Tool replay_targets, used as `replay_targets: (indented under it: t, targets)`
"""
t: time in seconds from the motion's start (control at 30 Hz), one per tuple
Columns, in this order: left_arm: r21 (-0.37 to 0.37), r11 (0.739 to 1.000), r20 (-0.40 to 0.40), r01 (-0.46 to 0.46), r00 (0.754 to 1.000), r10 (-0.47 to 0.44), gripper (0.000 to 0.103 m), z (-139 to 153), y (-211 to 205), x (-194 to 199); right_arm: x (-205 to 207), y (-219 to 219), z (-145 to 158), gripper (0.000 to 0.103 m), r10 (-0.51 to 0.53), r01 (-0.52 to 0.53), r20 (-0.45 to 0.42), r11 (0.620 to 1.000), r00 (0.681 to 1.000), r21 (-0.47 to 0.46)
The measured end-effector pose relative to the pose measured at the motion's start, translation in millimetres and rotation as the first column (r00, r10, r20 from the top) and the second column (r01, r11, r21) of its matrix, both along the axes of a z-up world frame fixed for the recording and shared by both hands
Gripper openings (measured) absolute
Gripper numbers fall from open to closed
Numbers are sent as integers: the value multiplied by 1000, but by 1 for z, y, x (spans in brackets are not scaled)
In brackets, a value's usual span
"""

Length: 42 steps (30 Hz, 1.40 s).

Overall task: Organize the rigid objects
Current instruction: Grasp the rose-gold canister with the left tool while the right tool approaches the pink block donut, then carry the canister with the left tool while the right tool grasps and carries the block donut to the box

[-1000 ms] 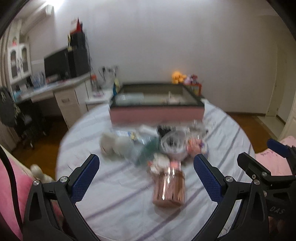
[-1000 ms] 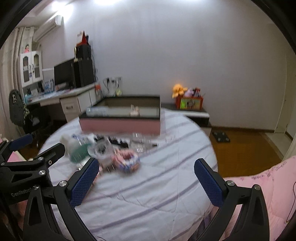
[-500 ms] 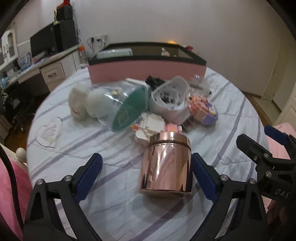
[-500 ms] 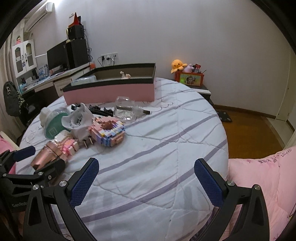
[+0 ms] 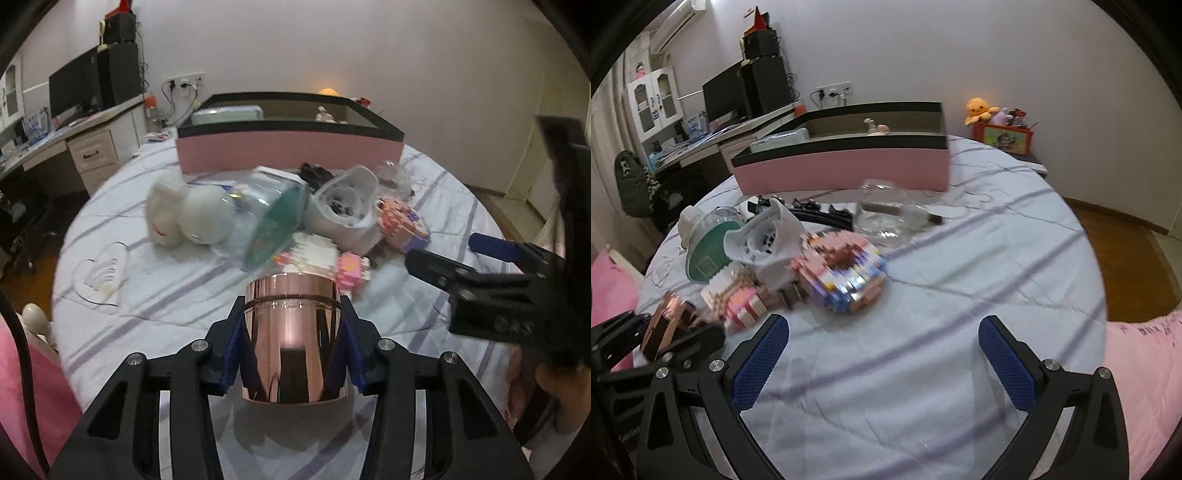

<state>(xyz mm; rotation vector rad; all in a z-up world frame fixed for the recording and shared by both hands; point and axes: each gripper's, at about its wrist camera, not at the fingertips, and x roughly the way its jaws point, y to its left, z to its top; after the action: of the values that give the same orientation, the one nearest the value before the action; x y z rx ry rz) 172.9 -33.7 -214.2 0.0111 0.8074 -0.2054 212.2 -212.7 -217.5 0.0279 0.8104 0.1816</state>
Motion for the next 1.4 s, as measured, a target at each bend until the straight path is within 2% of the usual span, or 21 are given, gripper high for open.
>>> replay_targets:
  t: [0.17,0.3,0.47,0.67,0.83,0.9,1.03,1.17,1.4]
  targets:
    - [11,1000,19,-24,1000,24,47,6,9,5,30,6,-8,103,14,-12,-87,1000,996,25]
    - [29,999,47,-29,999,27,47,12,9,6,48,9,-6,103,35,-31,-100,999,994,39]
    - [18,999,32,-33,999,33,47,13,10,16,56,9,-7,101,69,-62,-116,996,991,66]
    - [-3,1000,25,-28,999,28,47,13,9,20,52,6,-6,86,95,-87,-111,994,989,72]
    - [-3,1000,24,-29,999,29,47,15,8,18,50,0,-4,61,91,-87,-96,995,991,44]
    - [-2,1000,37,-27,999,27,47,19,7,17,51,-1,-4,61,95,-90,-96,995,991,51]
    - [2,999,80,-33,996,32,47,32,6,11,41,1,3,60,80,-78,-46,996,996,46]
    - [-1,999,142,-39,989,39,47,51,4,4,15,7,27,60,70,-73,72,997,995,39]
    - [-6,998,291,-58,955,57,47,96,2,-19,-31,21,88,61,49,-58,286,998,957,22]
